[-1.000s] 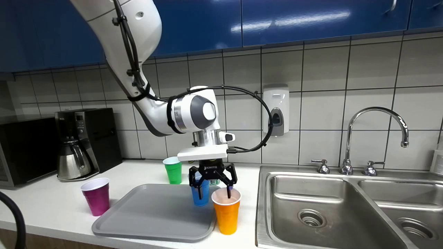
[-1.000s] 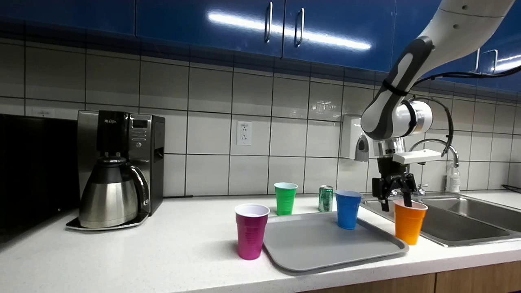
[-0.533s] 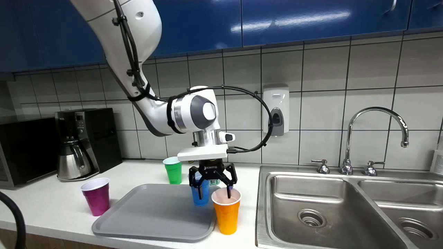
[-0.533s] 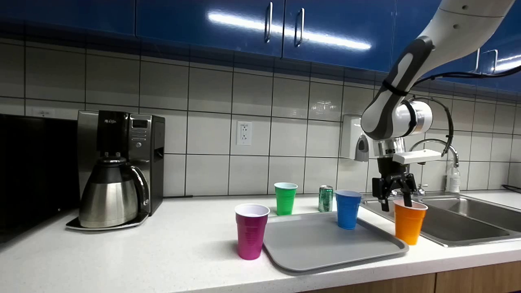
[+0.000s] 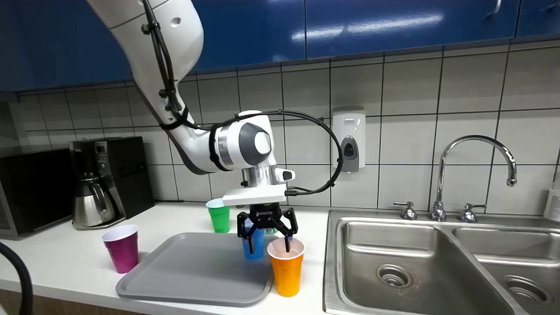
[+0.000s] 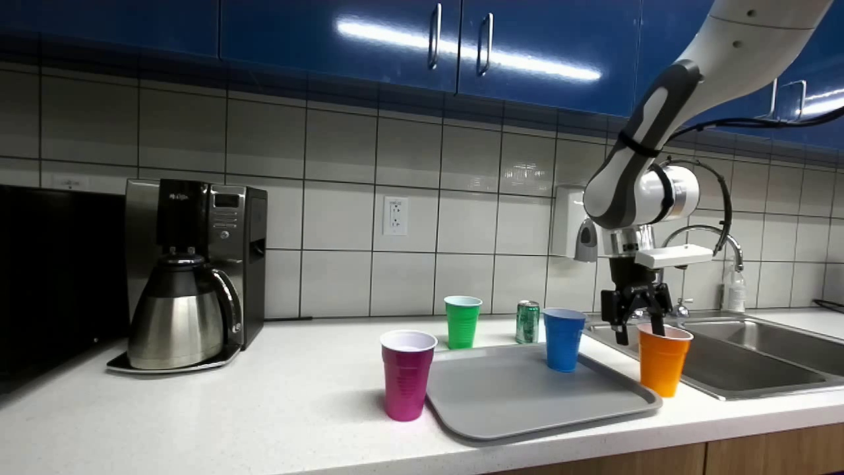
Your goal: Put the cups on the tray
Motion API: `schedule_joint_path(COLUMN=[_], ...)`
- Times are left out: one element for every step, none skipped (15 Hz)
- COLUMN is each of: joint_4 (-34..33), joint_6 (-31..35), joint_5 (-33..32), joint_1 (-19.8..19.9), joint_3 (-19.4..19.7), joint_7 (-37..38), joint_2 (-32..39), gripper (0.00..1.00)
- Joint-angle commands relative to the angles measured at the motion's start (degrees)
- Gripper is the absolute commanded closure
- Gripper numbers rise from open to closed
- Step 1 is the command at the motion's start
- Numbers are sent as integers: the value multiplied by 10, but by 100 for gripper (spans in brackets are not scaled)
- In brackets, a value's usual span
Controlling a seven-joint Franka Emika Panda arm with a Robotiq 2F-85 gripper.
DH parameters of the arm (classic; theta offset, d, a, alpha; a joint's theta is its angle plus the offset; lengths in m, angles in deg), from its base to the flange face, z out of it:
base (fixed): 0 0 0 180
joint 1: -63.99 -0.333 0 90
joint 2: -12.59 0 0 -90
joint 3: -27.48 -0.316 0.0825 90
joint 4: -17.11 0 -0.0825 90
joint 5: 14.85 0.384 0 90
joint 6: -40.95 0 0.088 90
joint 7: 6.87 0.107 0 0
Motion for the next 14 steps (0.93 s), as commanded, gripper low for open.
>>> schedule_joint_path(joint_4=[17,23,31,35,40,44,46,47,48,48,46,46,46,46], joint_6=[31,41,55,62,68,74,78,80,81,80,74,67,64,61], joint_5=[-4,-7,-13,-13,-11,-11,-10,-7,-8,-13,-19,-16,-21,-28], joint_1=[4,4,4,4,5,6,6,7,7,6,5,5,5,4], joint_3=[-9,-9,-9,-10,-9,-9,-8,-8,-8,-7,-5,-6,-5,-4], joint_7=[-13,-14,-14,-17,-21,-23,-25,-28,-27,-23,-15,-20,-19,-17], joint_2=[-3,-4,-6,-6,-6,-7,-6,-6,-6,-6,-7,-10,-15,-18], gripper=[0,0,0,0,0,0,0,0,0,0,0,0,0,0])
